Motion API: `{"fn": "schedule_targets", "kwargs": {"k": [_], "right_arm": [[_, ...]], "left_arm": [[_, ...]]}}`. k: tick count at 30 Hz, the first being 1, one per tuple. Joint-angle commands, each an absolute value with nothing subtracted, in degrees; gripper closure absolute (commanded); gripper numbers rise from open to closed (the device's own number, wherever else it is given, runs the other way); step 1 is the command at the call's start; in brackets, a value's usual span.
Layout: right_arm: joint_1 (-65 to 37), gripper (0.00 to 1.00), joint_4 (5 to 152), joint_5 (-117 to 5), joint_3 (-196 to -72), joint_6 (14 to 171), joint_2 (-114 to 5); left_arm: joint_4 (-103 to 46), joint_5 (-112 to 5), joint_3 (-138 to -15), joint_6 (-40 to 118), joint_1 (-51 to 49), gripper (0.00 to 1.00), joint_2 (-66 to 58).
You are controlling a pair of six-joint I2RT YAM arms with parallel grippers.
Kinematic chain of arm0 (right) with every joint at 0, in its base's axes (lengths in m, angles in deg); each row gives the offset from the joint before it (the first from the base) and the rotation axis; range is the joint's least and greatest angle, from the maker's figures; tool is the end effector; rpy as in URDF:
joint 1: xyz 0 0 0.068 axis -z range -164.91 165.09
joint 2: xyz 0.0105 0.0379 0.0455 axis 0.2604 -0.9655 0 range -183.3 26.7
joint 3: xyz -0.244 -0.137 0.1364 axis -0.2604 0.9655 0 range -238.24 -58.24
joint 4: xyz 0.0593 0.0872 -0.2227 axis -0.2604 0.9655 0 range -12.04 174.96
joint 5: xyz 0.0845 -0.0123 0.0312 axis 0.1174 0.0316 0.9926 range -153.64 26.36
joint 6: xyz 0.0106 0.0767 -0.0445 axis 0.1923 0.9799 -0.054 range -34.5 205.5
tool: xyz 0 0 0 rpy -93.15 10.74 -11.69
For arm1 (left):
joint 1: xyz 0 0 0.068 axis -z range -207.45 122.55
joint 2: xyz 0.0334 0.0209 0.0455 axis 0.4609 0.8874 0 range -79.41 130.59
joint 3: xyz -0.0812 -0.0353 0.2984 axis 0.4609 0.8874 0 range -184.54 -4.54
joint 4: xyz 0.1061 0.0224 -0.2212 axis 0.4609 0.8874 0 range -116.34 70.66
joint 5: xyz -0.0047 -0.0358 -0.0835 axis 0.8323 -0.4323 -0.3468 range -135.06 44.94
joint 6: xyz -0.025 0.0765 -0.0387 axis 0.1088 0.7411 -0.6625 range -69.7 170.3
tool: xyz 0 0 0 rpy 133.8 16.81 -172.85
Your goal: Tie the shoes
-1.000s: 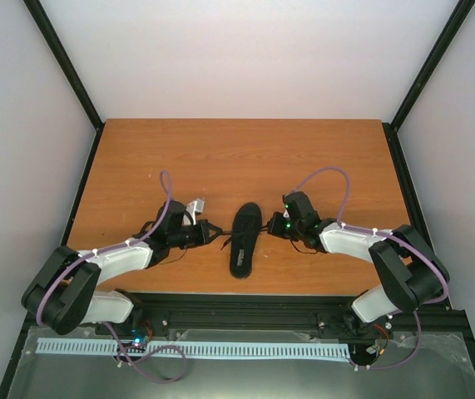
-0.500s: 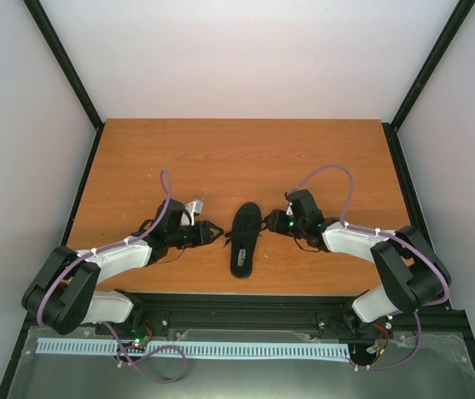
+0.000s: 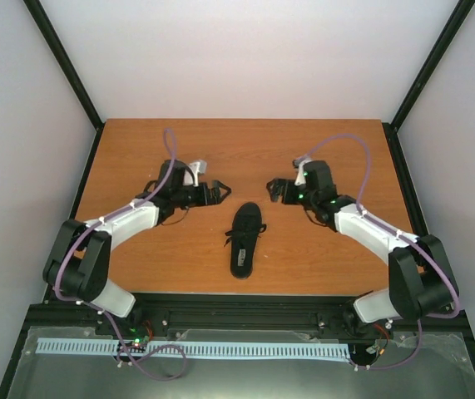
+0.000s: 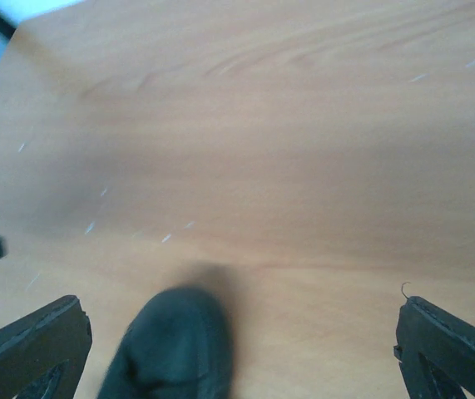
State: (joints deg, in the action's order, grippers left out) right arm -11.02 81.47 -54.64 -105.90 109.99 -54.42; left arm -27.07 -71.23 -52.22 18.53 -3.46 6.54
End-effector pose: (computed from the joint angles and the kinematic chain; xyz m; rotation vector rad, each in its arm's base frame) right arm 0.2811 0.1516 0.2455 -0.1222 2.2847 0.6499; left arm 0.2880 -0.1665 0.2331 0.1085 2.3490 -1.0182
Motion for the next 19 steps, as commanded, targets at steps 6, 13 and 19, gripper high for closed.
{"fn": "schedule_targets", "kwargs": {"k": [6,13,19], "right_arm": [[12.7,0.00,74.2,-53.8,-102.9,102.5,-53.6],[19.7,0.00,65.1,-69.4,-89.3,100.7,-41.6],[19.7,0.00,56.7,-77.7,-84.2,100.3,-41.6]], "left_arm": [[-32.7,-73.3,-51.2,19.1,-31.9,0.00,5.0],[-35.9,-52.9,-39.0,23.9,-45.7,0.00,-9.3],[-41.1,-48.0,-33.9,27.4,-45.7,0.00,-8.7]]}}
